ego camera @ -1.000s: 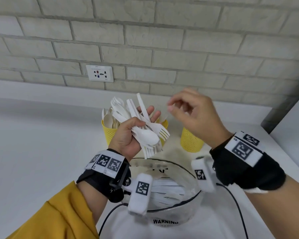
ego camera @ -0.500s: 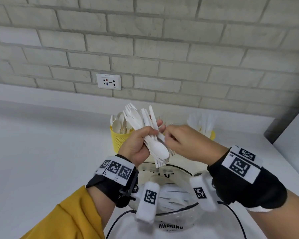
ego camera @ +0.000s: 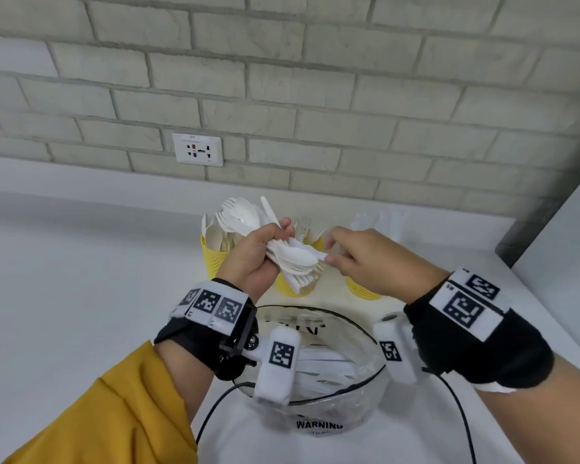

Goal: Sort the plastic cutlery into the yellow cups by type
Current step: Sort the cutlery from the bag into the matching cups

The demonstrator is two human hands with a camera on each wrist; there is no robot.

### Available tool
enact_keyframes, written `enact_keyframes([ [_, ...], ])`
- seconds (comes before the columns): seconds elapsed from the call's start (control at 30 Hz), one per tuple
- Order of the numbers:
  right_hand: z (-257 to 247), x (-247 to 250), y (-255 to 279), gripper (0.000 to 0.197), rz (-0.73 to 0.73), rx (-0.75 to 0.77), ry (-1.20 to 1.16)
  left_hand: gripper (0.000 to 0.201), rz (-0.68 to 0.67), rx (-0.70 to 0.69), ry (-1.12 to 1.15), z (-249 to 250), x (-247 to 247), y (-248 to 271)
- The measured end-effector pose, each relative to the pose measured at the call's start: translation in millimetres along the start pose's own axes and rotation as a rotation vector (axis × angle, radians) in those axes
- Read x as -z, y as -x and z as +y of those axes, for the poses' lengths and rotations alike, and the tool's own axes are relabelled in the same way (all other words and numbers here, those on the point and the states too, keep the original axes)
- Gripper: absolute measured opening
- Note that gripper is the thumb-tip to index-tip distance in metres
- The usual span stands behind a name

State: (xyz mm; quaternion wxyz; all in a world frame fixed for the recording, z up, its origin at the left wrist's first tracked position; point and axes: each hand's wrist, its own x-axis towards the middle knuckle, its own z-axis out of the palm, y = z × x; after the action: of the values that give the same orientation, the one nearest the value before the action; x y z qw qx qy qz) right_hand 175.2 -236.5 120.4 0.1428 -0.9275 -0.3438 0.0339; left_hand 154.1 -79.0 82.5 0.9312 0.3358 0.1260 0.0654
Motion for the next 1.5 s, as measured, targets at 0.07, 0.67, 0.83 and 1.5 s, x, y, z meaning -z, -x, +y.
enact_keyframes([
  [0.07,-1.2,-8.4,-2.8,0.023,-0.028,-0.005,0.004,0.025,-0.003,-0.013,-0.036,-4.0,-1.4,0.4],
  [0.67,119.7,-26.4,-53.1,0.012,0.367,-0.457,-0.202,0.018,-0.138,-0.141,-0.211,-10.3,10.1,-6.1],
  [0.83,77.4,-7.9,-46.4,0.032,0.634,-0.161,-0.282,0.018,-0.198,-0.227,-0.367,-16.1,8.1,-4.2],
  [1.5,-37.3,38.6,-45.9,0.021,0.432,0.091,-0.986,0.012,-0.232,-0.429,-0.878,-27.3,2.2,15.3],
])
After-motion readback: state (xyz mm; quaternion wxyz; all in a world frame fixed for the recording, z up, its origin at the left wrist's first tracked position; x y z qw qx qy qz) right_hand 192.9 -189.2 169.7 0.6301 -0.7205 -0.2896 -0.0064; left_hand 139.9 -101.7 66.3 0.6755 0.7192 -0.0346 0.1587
